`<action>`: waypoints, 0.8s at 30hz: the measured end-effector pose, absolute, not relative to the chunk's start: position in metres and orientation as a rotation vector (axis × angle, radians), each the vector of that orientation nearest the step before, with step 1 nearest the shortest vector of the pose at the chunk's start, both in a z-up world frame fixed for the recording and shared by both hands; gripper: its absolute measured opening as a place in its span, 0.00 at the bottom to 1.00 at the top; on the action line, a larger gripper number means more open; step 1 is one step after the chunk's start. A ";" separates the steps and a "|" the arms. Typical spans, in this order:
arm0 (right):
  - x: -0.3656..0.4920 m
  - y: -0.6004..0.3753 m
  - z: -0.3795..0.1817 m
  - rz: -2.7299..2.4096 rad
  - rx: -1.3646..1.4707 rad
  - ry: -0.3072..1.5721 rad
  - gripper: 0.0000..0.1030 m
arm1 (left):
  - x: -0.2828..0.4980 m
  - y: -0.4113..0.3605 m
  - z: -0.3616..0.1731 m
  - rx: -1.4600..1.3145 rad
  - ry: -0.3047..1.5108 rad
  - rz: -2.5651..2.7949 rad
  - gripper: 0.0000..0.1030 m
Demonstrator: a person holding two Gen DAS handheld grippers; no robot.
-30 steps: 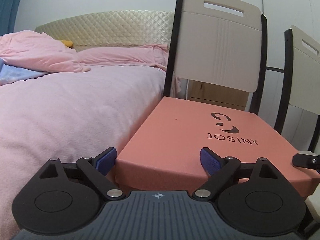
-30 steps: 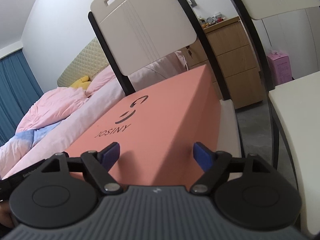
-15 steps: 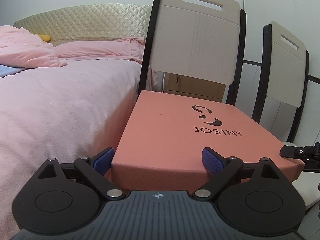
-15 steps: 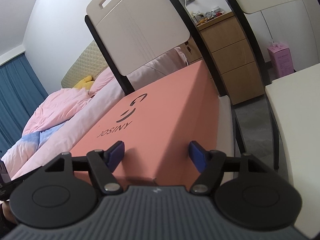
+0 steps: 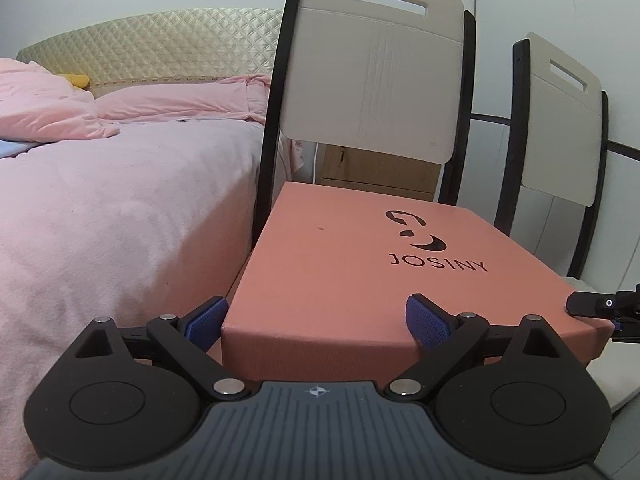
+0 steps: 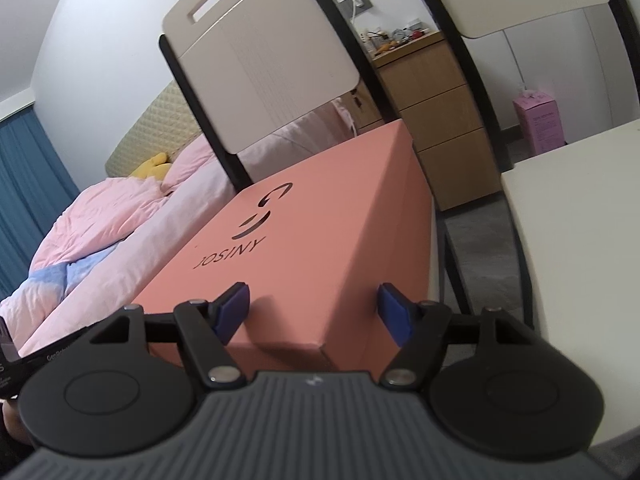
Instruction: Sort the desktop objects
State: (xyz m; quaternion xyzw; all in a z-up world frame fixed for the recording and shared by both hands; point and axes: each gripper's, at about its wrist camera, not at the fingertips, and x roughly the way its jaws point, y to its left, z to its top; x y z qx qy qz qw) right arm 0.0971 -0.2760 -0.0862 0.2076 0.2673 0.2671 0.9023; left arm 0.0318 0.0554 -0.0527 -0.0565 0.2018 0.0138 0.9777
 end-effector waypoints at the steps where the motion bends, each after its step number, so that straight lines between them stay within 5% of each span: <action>1: 0.099 -0.275 -0.086 0.545 0.429 0.551 0.69 | 0.035 0.054 -0.053 -0.112 0.408 0.034 0.94; 24: 0.099 -0.261 -0.060 0.440 0.260 0.385 0.59 | 0.028 0.044 -0.037 -0.056 0.349 0.036 0.95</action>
